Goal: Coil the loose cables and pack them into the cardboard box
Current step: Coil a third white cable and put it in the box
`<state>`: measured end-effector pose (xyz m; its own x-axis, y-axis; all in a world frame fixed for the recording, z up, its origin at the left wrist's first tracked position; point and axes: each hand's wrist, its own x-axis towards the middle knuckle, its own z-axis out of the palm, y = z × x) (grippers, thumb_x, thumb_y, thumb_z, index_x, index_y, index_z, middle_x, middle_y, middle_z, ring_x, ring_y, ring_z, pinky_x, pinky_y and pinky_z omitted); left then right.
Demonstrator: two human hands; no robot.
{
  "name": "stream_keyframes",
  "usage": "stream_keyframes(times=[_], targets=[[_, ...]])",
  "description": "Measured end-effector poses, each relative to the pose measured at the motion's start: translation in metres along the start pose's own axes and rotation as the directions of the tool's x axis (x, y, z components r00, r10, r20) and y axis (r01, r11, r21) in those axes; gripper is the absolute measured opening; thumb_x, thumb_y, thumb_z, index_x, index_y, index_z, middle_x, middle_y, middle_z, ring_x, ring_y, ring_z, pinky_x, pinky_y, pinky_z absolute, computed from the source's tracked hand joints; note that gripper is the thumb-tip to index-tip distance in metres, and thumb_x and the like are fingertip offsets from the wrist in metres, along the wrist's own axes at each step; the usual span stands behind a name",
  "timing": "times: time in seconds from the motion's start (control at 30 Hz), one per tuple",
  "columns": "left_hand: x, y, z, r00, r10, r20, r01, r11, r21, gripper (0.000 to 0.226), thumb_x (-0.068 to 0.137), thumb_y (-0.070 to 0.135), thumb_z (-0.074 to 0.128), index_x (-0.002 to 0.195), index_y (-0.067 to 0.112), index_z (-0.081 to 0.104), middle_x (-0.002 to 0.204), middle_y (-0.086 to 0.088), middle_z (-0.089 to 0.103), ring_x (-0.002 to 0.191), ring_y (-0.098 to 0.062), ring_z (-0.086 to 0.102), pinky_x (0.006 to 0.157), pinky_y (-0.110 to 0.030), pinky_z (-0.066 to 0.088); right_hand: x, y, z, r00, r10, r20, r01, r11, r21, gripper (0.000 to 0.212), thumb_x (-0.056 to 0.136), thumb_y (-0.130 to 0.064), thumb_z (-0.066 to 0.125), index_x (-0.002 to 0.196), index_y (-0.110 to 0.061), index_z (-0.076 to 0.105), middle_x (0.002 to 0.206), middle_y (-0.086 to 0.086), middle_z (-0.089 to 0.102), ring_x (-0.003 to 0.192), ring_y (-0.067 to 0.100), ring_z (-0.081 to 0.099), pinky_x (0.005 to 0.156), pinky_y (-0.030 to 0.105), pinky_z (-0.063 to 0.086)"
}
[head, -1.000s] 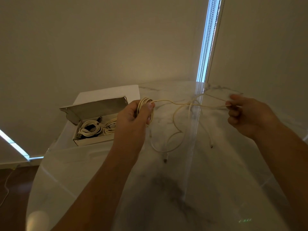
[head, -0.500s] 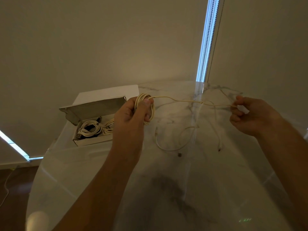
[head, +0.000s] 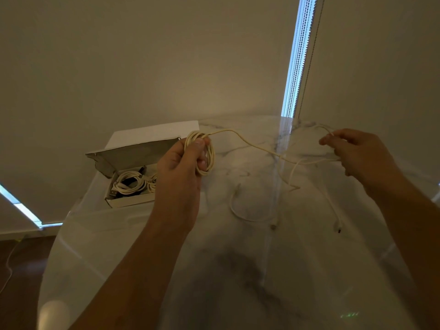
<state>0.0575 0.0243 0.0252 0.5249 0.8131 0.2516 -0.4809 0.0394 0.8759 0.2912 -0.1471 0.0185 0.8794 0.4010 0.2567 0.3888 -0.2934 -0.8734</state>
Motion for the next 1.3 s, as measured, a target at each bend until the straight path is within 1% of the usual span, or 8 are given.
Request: stream_keyframes(times=[0.17, 0.37, 0.5, 0.63, 0.73, 1.03, 1.17, 1.3], targets=[[0.003, 0.002, -0.003, 0.996, -0.03, -0.081, 0.023, 0.995, -0.094, 0.016, 0.099, 0.005, 0.054, 0.089, 0.005, 0.067, 0.072, -0.001, 0.055, 0.064, -0.006, 0.047, 0.064, -0.017, 0.042, -0.002, -0.002, -0.002, 0.986, 0.153, -0.062, -0.16, 0.978, -0.134, 0.039, 0.087, -0.036, 0.044, 0.072, -0.017, 0.076, 0.074, 0.003, 0.071, 0.076, 0.026, 0.063, 0.078, 0.044, 0.051], [0.004, 0.002, -0.003, 0.992, -0.053, -0.116, 0.038, 0.99, -0.134, 0.017, 0.099, 0.006, 0.053, 0.088, 0.005, 0.066, 0.066, 0.003, 0.054, 0.061, -0.004, 0.047, 0.062, -0.017, 0.04, -0.002, 0.006, -0.005, 0.945, 0.307, 0.11, -0.267, 0.922, -0.279, 0.063, 0.098, -0.037, 0.032, 0.064, -0.002, 0.073, 0.055, 0.004, 0.062, 0.054, 0.022, 0.045, 0.053, 0.029, 0.032], [0.001, -0.005, 0.0, 0.998, -0.057, -0.024, 0.059, 0.995, 0.075, 0.019, 0.1, 0.011, 0.054, 0.083, 0.005, 0.061, 0.064, 0.002, 0.047, 0.062, -0.007, 0.042, 0.066, -0.023, 0.036, -0.005, 0.002, -0.002, 0.951, 0.237, 0.199, -0.12, 0.875, -0.469, 0.062, 0.1, -0.042, 0.042, 0.059, -0.008, 0.074, 0.066, 0.008, 0.065, 0.061, 0.024, 0.054, 0.062, 0.031, 0.04], [-0.003, -0.009, 0.003, 0.995, -0.103, 0.015, 0.1, 0.982, 0.161, 0.018, 0.1, 0.014, 0.055, 0.087, 0.003, 0.061, 0.061, 0.004, 0.051, 0.062, -0.006, 0.047, 0.07, -0.025, 0.039, -0.005, -0.001, 0.0, 0.993, 0.114, 0.042, -0.059, 0.757, -0.651, 0.068, 0.088, -0.074, 0.042, 0.074, -0.016, 0.075, 0.084, 0.011, 0.069, 0.076, 0.03, 0.059, 0.072, 0.035, 0.041], [-0.004, -0.01, 0.005, 0.991, -0.134, 0.021, 0.128, 0.976, 0.174, 0.021, 0.1, 0.016, 0.055, 0.086, 0.002, 0.064, 0.065, 0.005, 0.057, 0.063, -0.006, 0.05, 0.068, -0.022, 0.042, -0.01, -0.008, 0.002, 0.999, -0.043, -0.013, 0.019, 0.669, -0.743, 0.069, 0.089, -0.074, 0.039, 0.089, -0.014, 0.073, 0.09, 0.014, 0.07, 0.083, 0.034, 0.063, 0.07, 0.035, 0.042], [-0.012, -0.014, 0.009, 0.961, -0.221, 0.168, 0.178, 0.955, 0.238, 0.031, 0.1, 0.02, 0.055, 0.097, -0.009, 0.065, 0.073, -0.005, 0.053, 0.07, -0.014, 0.046, 0.07, -0.028, 0.039, -0.051, -0.045, 0.046, 0.856, -0.418, 0.305, 0.489, 0.847, -0.211, 0.027, 0.093, -0.05, 0.053, 0.105, -0.032, 0.07, 0.095, -0.012, 0.065, 0.084, -0.001, 0.059, 0.069, 0.015, 0.043], [-0.013, -0.01, 0.01, 0.932, -0.299, 0.205, 0.271, 0.95, 0.157, 0.023, 0.1, 0.017, 0.053, 0.088, 0.004, 0.068, 0.07, -0.003, 0.051, 0.065, -0.01, 0.046, 0.064, -0.022, 0.04, -0.062, -0.052, 0.054, 0.858, -0.331, 0.392, 0.316, 0.943, 0.104, 0.042, 0.105, -0.041, 0.035, 0.099, -0.024, 0.073, 0.089, -0.006, 0.073, 0.089, 0.006, 0.067, 0.086, 0.026, 0.052], [-0.011, -0.007, 0.009, 0.9, -0.362, 0.241, 0.362, 0.931, 0.046, 0.022, 0.099, 0.015, 0.053, 0.085, 0.006, 0.067, 0.068, -0.002, 0.049, 0.061, -0.008, 0.043, 0.059, -0.019, 0.037, -0.065, -0.06, 0.051, 0.839, -0.289, 0.461, 0.154, 0.939, 0.307, 0.051, 0.098, -0.05, 0.04, 0.088, -0.012, 0.073, 0.065, 0.009, 0.062, 0.065, 0.019, 0.066, 0.079, 0.035, 0.059]])
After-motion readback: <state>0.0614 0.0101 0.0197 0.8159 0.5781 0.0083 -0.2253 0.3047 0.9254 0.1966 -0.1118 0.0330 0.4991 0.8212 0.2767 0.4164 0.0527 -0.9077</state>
